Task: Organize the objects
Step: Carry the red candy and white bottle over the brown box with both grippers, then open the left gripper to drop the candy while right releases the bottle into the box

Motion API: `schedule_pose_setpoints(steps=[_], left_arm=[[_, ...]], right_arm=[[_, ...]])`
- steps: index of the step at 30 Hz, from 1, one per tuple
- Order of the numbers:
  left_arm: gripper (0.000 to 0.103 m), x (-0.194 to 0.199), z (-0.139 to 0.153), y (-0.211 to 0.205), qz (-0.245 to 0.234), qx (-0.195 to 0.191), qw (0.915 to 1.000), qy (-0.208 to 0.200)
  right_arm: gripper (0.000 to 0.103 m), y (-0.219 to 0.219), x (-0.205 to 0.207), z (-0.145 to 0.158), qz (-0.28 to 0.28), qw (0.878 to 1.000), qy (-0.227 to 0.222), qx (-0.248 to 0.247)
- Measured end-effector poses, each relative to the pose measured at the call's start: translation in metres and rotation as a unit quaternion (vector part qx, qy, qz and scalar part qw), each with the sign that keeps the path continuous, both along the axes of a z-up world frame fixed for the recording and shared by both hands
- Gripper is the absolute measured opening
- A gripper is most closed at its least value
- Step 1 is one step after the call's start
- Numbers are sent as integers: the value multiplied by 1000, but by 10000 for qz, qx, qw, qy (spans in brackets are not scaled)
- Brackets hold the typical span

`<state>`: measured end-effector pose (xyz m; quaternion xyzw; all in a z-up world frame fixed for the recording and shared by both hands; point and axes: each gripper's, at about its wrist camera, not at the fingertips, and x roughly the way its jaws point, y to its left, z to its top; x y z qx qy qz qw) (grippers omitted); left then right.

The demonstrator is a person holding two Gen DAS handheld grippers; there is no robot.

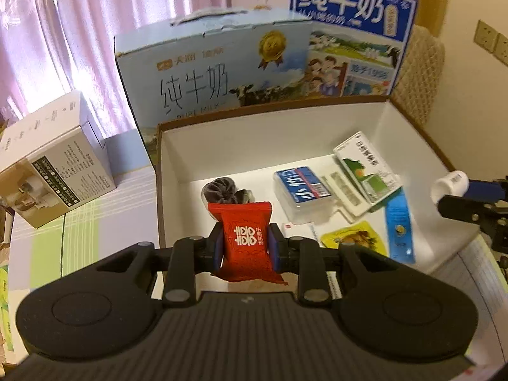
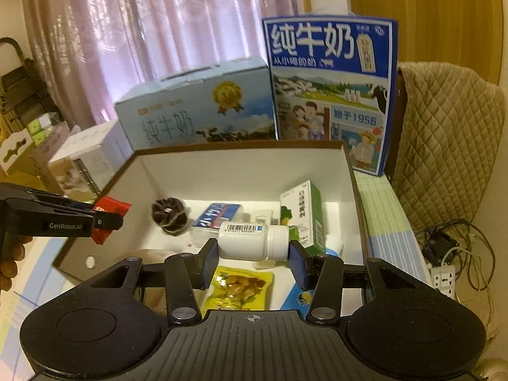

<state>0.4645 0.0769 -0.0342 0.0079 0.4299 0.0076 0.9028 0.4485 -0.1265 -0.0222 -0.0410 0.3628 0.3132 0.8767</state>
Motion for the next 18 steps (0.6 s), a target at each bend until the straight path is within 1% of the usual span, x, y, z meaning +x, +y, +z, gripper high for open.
schedule_pose_setpoints(steps=[4,7,18], left_arm=[[24,16,-14,2,-15,121,9998,167],[24,24,-22,2,-17,140,9996,264],[24,43,-40,2,-8,216,9990,398]], right_arm=[[44,3,11,-9,-9,9999,65,-106],[44,5,16,-15,-28,9998,112,-150],[44,8,27,-26,-69,9995,194,-253]])
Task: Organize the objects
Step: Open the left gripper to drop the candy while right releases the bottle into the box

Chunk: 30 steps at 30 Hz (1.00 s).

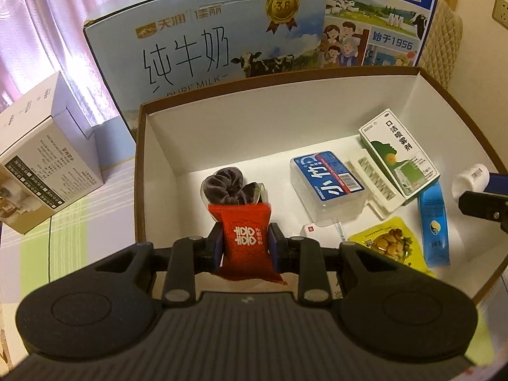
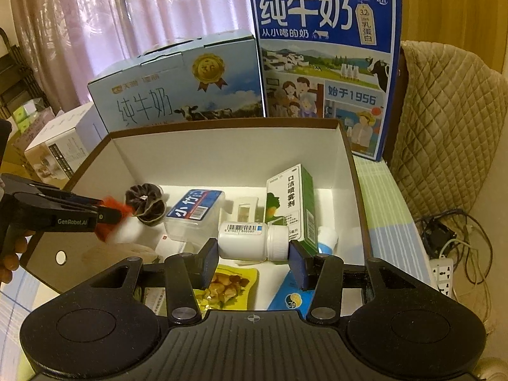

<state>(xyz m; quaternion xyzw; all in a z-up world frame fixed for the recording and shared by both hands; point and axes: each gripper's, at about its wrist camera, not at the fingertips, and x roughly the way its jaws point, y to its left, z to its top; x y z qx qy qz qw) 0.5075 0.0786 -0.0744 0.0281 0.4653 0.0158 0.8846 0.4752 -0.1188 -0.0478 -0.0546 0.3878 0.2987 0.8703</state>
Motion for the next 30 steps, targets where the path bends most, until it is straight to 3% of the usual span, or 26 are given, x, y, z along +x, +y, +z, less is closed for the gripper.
schedule_pose_setpoints(steps=[2,4,11,16,21,23,30], left_arm=[[25,1,0,0,-13,15,10000,-12],[36,2,1,-1,-17,50,10000,-45],[57,-6,10,4,41,-60,9997,-233],[79,-20,22,10,143,-137,9990,-397],[81,-40,36,18,253,-450,9972,-542],[89,-48,44,20,349,-440,9963,-654],[89,-72,63,32,631,-577,9925,-869]], right_arm=[[44,-1,1,-1,-18,10000,1,-4],[44,-2,2,-1,-32,10000,3,-4],[44,-5,4,-4,-19,10000,37,-66],[44,-5,3,-8,76,9998,90,-149],[44,-1,3,-14,218,9989,189,-368],[44,0,3,-15,272,9985,191,-446],[44,7,4,-18,437,9971,254,-567]])
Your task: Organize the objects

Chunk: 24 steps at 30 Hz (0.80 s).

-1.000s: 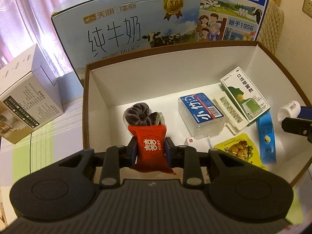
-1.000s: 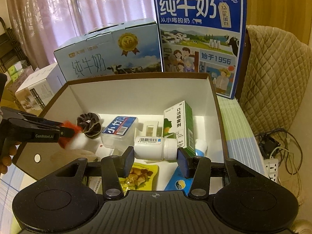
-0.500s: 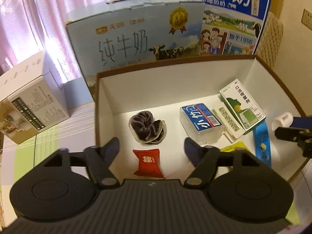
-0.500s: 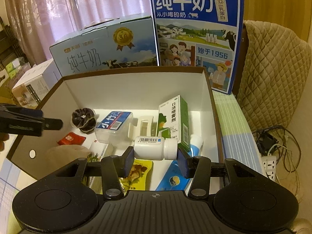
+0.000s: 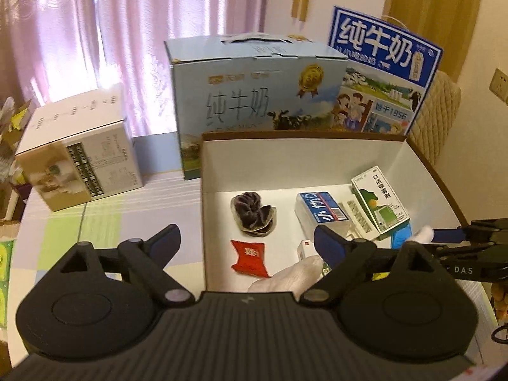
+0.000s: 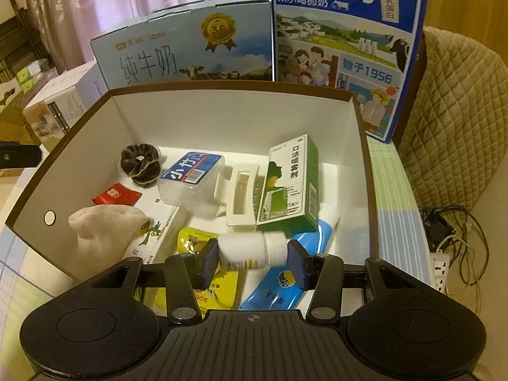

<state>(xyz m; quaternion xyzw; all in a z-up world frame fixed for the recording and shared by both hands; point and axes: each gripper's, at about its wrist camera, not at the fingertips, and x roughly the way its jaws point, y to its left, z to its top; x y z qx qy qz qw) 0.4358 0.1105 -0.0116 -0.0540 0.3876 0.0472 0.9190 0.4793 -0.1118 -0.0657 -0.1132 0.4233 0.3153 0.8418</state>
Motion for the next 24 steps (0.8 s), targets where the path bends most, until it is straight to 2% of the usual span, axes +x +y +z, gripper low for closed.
schedule_pose_setpoints(steps=[8,16,18,24], left_arm=[[90,-17,2,7,201,-21,9998,30],[96,-32,5,1,243,87,9997,10],[99,-36,8,-3,252,140,9996,-57],[102,-51,23,-19,289,289,9988,-279]], right_arm=[[40,9,3,4,71,9999,-133,77],[42,-15,7,30,-436,9946,-206,918],[45,-23,4,38,-525,9922,-258,1103],[63,-51,-22,58,-631,9849,-488,1539]])
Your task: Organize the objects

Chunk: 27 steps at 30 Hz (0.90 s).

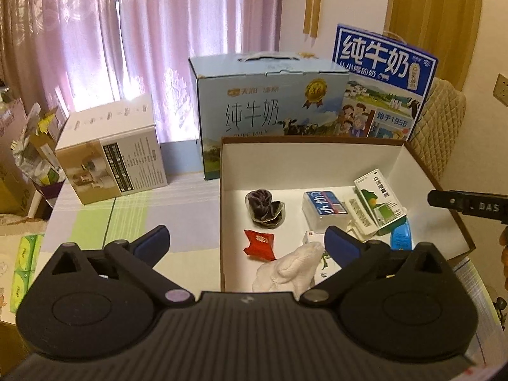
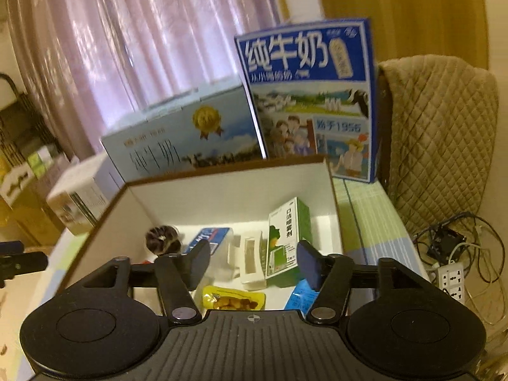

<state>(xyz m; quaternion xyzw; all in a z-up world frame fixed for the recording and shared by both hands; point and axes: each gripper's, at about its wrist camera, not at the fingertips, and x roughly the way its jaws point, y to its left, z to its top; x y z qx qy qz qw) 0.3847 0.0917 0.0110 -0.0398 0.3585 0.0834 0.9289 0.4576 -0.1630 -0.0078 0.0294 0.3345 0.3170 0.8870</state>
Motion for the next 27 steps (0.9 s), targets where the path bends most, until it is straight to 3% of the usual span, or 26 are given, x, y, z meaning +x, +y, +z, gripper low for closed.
schedule_pose_setpoints(steps=[7,12,19,27], left_arm=[[102,-26,16,-25,42,215,9995,-227],[102,-51,21,-47,62,282,9993,-230],[102,-91,11,-78,193,323,9993,89],[102,-135,3,-98,187,66,9991,371]], right_arm=[[75,-21,-49,12,104,9994,-320,80],[77,-36,-78,8,219,9996,4,159],[77,-51,-109,-6,426,9979,453,-198],[77,-71,-165,-1,470,9969,560,-299]])
